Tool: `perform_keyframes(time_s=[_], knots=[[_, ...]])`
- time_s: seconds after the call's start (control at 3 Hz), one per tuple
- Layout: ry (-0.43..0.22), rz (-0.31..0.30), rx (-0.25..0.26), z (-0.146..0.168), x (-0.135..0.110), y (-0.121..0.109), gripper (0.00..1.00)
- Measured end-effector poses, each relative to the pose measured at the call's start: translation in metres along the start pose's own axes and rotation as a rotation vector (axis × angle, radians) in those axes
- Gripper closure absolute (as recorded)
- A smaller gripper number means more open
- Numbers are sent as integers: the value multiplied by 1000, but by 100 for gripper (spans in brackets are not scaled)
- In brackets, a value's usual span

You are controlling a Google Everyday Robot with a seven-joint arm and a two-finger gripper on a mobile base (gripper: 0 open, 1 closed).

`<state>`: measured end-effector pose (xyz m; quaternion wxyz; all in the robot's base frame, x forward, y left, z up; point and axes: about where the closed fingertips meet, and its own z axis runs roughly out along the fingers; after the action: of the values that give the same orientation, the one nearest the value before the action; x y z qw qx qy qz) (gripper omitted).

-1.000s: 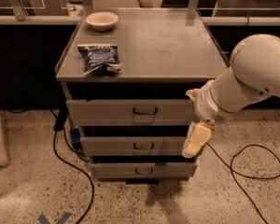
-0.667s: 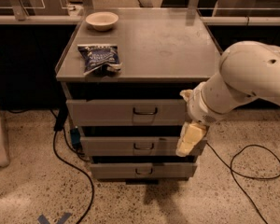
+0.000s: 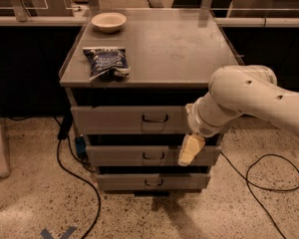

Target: Open top drawer

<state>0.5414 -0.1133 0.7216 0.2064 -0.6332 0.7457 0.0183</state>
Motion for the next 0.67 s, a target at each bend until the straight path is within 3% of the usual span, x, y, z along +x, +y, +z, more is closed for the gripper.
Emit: perform_keyframes(time_s=[0.67], knots=[[-10, 7, 15, 2, 1, 3, 0]])
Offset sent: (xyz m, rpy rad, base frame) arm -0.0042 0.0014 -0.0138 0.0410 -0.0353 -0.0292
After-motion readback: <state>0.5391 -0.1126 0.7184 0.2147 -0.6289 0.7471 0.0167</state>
